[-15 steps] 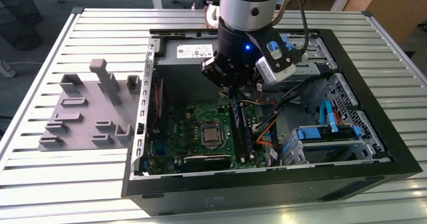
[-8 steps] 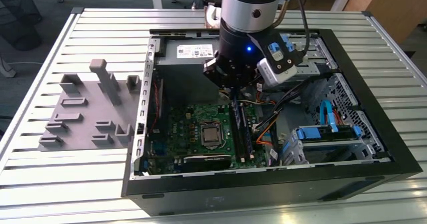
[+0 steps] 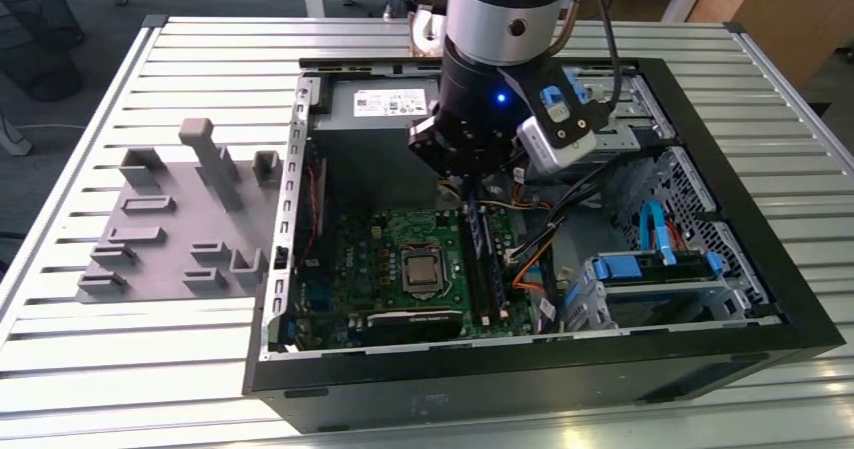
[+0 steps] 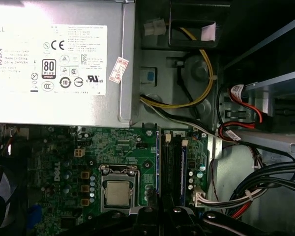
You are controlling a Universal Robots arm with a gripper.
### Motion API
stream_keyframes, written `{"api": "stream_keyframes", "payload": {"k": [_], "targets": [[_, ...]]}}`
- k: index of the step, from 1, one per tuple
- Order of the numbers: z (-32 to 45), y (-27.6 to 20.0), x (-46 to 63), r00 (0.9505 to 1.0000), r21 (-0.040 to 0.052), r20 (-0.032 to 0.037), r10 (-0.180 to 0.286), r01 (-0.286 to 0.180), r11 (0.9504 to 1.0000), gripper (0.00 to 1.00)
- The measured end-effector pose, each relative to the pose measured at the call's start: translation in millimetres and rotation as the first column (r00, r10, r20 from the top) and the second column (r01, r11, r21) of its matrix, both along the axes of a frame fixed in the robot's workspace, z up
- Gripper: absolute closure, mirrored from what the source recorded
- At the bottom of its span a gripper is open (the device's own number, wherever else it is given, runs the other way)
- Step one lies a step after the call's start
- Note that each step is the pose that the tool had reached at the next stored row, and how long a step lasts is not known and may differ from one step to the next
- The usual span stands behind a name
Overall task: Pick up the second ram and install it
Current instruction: 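Insert the second ram into the second slot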
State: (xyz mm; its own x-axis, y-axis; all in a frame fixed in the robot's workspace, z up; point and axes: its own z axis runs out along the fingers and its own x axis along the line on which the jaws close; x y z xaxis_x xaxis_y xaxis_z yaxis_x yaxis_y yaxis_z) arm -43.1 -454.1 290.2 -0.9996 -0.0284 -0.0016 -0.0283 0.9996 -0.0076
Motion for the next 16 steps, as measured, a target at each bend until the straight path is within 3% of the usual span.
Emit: {"api": "stream_keyframes", "payload": {"k": [4, 7, 9, 16], "targets": [[-0.3, 0.0, 1.4, 1.0000, -0.0023, -0.0032, 0.000, 0.000, 1.0000, 0.86], [-1.7, 0.0, 1.5, 1.0000, -0.0211, -0.0032, 0.000, 0.000, 0.9998, 0.86], [-2.9, 0.0, 1.5, 1.0000, -0.0272, -0.0032, 0.000, 0.000, 0.9996, 0.86], [-4.3, 0.0, 2.4, 1.0000, -0.0287, -0.0038, -0.002, 0.002, 0.9996, 0.86]]}}
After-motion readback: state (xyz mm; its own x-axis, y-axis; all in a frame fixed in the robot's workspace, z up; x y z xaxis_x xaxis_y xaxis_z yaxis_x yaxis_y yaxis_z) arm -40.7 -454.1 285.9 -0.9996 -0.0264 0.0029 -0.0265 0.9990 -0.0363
